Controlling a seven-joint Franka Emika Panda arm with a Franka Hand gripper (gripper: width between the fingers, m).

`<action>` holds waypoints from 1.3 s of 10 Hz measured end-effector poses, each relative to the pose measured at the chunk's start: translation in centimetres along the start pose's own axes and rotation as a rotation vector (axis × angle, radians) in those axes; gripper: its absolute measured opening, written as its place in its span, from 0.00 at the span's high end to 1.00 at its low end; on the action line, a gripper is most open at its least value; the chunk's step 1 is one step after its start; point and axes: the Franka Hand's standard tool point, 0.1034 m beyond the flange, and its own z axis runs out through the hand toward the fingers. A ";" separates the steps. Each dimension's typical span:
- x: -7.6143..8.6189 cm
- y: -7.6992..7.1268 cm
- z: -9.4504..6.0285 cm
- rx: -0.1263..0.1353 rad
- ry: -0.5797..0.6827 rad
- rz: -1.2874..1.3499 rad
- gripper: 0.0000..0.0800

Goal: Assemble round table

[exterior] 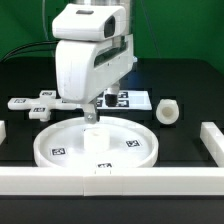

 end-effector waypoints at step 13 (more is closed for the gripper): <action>-1.1 -0.6 5.8 0.066 -0.013 -0.011 0.50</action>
Offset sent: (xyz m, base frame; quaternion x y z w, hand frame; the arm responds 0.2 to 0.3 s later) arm 0.0037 0.0066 -0.0246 -0.0011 0.0176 0.0057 0.9998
